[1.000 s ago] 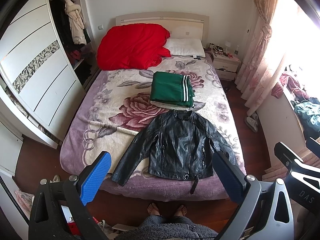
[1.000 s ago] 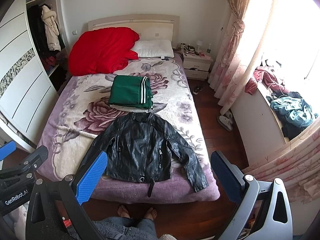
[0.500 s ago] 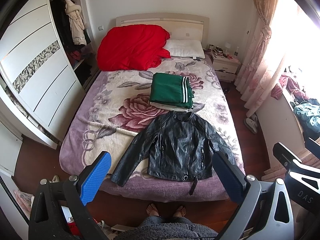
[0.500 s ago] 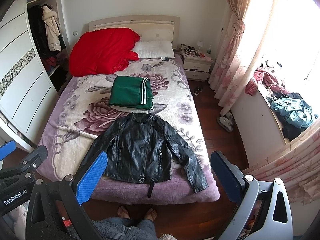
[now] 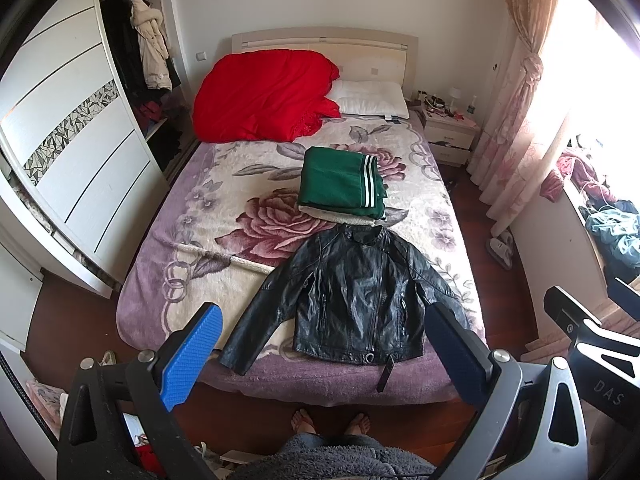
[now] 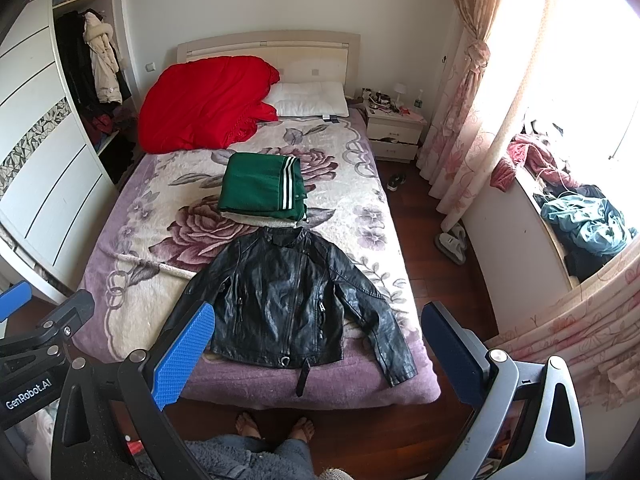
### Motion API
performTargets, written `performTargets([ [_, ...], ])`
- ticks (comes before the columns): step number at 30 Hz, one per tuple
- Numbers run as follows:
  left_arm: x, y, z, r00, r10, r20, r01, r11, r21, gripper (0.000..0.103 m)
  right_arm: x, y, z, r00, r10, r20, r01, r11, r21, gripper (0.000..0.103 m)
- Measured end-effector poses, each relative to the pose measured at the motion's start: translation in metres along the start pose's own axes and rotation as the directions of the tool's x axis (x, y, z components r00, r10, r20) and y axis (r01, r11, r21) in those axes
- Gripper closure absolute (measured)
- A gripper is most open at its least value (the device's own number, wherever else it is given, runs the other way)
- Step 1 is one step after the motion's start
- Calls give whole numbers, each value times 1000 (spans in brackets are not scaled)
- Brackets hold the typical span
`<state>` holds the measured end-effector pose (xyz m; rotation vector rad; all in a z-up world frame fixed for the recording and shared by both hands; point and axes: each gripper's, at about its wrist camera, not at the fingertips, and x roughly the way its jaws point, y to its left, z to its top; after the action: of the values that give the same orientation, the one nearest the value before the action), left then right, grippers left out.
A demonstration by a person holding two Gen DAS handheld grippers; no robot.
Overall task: Fold large clothes
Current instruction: 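Grasp the jacket sleeve cuff with the right gripper and lift it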
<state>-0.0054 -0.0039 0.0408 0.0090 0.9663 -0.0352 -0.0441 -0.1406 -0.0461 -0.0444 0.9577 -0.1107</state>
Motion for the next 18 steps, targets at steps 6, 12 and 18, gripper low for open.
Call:
performTargets([
  [6,7,0,0,1000,-5,-3,5,1000,-4,0,0,-1,1,1000,6,-4,-6,1000,5,0],
  [12,71,10,6,999,44,11,-44,999,2,0,42,-13,22,996,37,-76,-29,993,112,0],
  [18,185,5,-10,993,118,-31,-116,990,77,0,175,-74,-4,970,-2,-244,92,928,360,0],
])
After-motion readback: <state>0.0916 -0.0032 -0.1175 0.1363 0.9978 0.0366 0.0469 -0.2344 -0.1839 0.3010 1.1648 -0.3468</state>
